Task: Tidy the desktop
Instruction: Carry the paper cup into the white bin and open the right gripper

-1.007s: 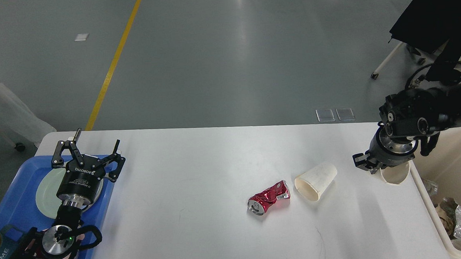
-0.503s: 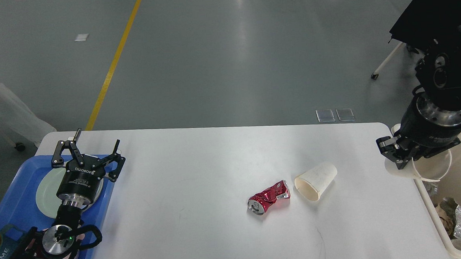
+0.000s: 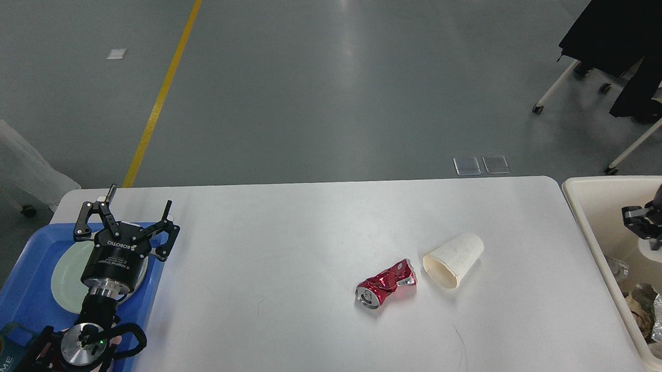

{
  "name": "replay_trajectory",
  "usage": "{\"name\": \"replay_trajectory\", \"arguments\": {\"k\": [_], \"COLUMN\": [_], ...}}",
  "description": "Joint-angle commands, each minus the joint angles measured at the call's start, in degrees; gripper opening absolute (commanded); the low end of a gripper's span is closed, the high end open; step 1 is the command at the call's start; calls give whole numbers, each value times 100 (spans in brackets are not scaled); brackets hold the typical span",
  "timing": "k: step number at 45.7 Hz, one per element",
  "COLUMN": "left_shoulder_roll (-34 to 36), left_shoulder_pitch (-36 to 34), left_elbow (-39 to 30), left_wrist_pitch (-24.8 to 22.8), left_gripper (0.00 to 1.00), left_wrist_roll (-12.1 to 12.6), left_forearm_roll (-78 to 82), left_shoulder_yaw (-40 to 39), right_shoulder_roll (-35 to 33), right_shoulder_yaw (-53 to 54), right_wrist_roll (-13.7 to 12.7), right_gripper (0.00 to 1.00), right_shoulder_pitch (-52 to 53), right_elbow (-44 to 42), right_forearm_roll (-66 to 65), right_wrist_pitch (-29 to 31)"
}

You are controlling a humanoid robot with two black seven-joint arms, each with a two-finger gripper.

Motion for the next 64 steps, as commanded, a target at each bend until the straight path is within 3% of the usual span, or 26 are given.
{"name": "replay_trajectory", "arguments": {"k": [1,8,13,23,26,36,47,48,50,51,64], "left_shoulder_roll": [0,0,0,0,0,0,0,0,0,0,0], "left_shoulder_pitch": [0,0,0,0,0,0,0,0,0,0,0], "left_elbow": [0,0,0,0,0,0,0,0,0,0,0], "left_wrist_pitch": [-1,-1,-1,-1,-1,-1,-1,-1,-1,-1,-1], "left_gripper": [97,97,97,97,97,97,97,97,97,97,97], "left_wrist_roll": [1,1,1,1,1,1,1,10,1,1,10], "left_forearm_roll": [0,0,0,0,0,0,0,0,0,0,0], "left_shoulder_yaw": [0,0,0,0,0,0,0,0,0,0,0], "right_shoulder_roll": [-160,-284,-240,111,287,1104,1140,1123,1087,1070,973], "right_shoulder_yaw": [374,1288,1973,2967,3029,3284,3354,3354,3354,3363,3372], "right_wrist_roll": [4,4,4,13,48,48,48,48,57,57,75], "right_gripper": [0,0,0,0,0,0,0,12,72,97,100], "right_shoulder_pitch": [-1421,-3064,-4215,-5886,-6291,-7188,-7241,-7241,-7215,-7206,-7153], "right_elbow": [-1477,-2910,-3947,-4660,-4950,-6110,-6181,-6181,-6208,-6216,-6173], "right_forearm_roll": [16,-1,8,-10,7,34,34,34,34,34,43], "right_wrist_pitch": [-66,-119,-505,-2280,-2562,-2966,-3090,-3107,-3160,-3238,-3450]}}
